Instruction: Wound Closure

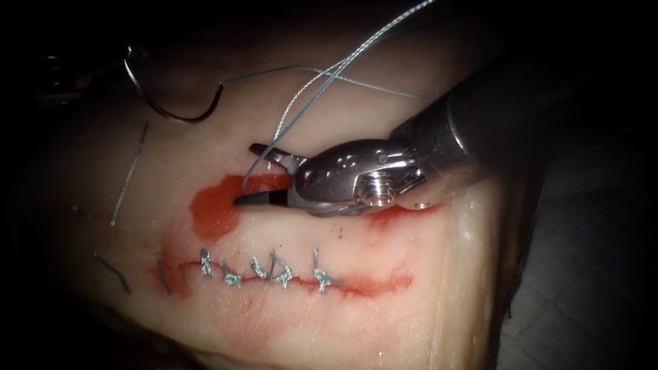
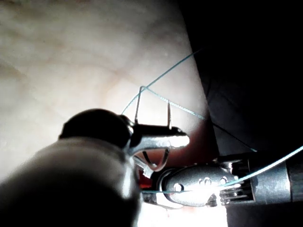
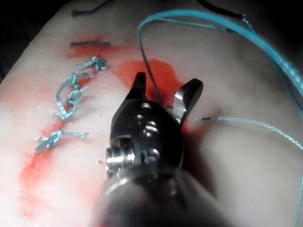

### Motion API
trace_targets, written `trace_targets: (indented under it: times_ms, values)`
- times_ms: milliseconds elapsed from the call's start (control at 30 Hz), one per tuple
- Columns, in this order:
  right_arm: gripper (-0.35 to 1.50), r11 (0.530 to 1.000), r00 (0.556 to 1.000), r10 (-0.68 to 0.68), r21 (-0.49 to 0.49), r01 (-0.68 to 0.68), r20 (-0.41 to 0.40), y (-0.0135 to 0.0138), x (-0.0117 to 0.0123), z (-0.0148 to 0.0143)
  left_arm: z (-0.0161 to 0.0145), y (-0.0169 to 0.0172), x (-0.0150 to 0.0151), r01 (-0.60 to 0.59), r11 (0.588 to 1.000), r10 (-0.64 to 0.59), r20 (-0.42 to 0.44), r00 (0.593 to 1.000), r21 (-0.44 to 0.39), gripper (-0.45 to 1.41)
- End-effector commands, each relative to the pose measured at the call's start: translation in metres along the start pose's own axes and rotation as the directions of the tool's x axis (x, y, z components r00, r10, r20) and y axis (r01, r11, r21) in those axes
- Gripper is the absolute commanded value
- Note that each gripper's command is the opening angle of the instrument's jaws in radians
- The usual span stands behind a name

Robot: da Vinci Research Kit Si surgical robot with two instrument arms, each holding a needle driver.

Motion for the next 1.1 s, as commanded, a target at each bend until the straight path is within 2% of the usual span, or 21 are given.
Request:
trace_targets:
  times_ms: [33, 67, 100, 133, 167, 200, 267, 433, 600, 800, 1100]
  values:
    - [0.34, 1.000, 1.000, -0.004, -0.013, 0.003, -0.009, 0.0003, -0.0001, 0.0012, 0.0003, 0.0007, -0.0001, -0.001, 1.000, 0.001, 0.000, 1.000, 0.001, -0.45]
    - [0.30, 1.000, 1.000, -0.007, -0.018, 0.007, -0.014, 0.0003, 0.0000, 0.0012, 0.0003, 0.0007, -0.0001, -0.001, 1.000, 0.001, 0.000, 1.000, 0.001, -0.45]
    - [0.14, 1.000, 1.000, -0.007, -0.030, 0.006, -0.024, 0.0004, 0.0001, 0.0012, 0.0003, 0.0007, -0.0001, -0.001, 1.000, 0.001, 0.000, 1.000, 0.001, -0.45]
    - [0.05, 0.999, 1.000, -0.006, -0.039, 0.005, -0.031, 0.0004, 0.0002, 0.0012, 0.0003, 0.0007, -0.0001, -0.001, 1.000, 0.001, 0.000, 1.000, 0.001, -0.45]
    - [-0.25, 0.999, 0.999, -0.010, -0.045, 0.008, -0.039, 0.0005, 0.0003, 0.0011, 0.0003, 0.0006, -0.0001, 0.000, 1.000, 0.000, -0.001, 1.000, 0.001, -0.45]
    - [-0.35, 0.999, 0.999, -0.015, -0.051, 0.012, -0.047, 0.0005, 0.0003, 0.0009, 0.0003, 0.0006, -0.0002, 0.000, 1.000, 0.000, -0.001, 1.000, 0.001, -0.45]
    - [-0.35, 0.999, 0.998, -0.015, -0.032, 0.013, -0.055, 0.0005, 0.0002, 0.0006, 0.0003, 0.0006, -0.0002, 0.000, 1.000, 0.000, -0.001, 1.000, 0.001, -0.45]
    - [-0.35, 0.994, 0.996, 0.064, 0.095, -0.058, -0.068, 0.0005, 0.0000, -0.0011, 0.0003, 0.0006, -0.0002, 0.000, 1.000, 0.000, -0.001, 1.000, 0.001, -0.45]
    - [-0.35, 0.978, 0.991, 0.117, 0.180, -0.104, -0.062, -0.0005, 0.0004, -0.0041, 0.0003, 0.0006, -0.0002, 0.000, 1.000, 0.000, -0.001, 1.000, 0.001, -0.45]
    - [-0.35, 0.952, 0.982, 0.181, 0.259, -0.163, -0.045, -0.0031, 0.0029, -0.0108, 0.0003, 0.0006, -0.0002, 0.000, 1.000, 0.000, -0.001, 1.000, 0.001, -0.45]
    - [-0.35, 0.884, 0.957, 0.288, 0.388, -0.260, -0.016, -0.0054, 0.0098, -0.0233, 0.0003, 0.0007, -0.0002, 0.000, 1.000, 0.000, -0.001, 1.000, 0.001, -0.45]
